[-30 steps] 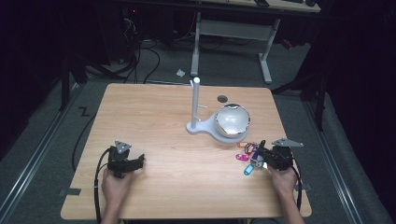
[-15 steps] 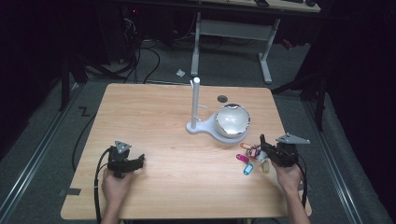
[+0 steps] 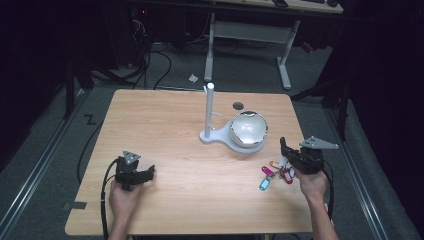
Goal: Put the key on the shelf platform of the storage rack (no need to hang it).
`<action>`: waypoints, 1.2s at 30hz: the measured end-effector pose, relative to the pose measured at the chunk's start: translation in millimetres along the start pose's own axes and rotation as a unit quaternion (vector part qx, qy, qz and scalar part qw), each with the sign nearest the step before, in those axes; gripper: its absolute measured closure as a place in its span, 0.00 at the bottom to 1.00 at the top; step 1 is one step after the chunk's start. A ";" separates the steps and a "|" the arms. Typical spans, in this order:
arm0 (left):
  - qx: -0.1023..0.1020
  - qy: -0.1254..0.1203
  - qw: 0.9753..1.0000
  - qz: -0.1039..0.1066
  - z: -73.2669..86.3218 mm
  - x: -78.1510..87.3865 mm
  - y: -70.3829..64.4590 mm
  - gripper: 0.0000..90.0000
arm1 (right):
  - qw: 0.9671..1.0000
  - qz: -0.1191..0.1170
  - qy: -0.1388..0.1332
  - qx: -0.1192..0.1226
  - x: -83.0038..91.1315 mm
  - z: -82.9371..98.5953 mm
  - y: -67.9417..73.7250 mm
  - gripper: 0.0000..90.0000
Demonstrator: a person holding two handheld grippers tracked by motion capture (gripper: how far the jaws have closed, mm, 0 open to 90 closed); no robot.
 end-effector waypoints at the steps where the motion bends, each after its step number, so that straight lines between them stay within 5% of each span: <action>1: 0.000 0.000 1.000 0.000 0.0 0.0 0.0 0.25 | 1.000 0.000 0.000 0.000 1.2 -1.5 0.3 0.94; 36: 0.000 0.000 1.000 0.001 0.0 0.0 0.2 0.25 | 0.998 -0.011 -0.024 0.057 40.7 -80.3 6.8 0.94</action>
Point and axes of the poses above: each handheld gripper's, and its own axes: x roughly backward along the jaws, z roughly out of its underside, y roughly to its left, the point moved 1 cm from there along -x, roughly forward along the jaws, and after that the axes turned 5 degrees about y, right-handed, at the moved point
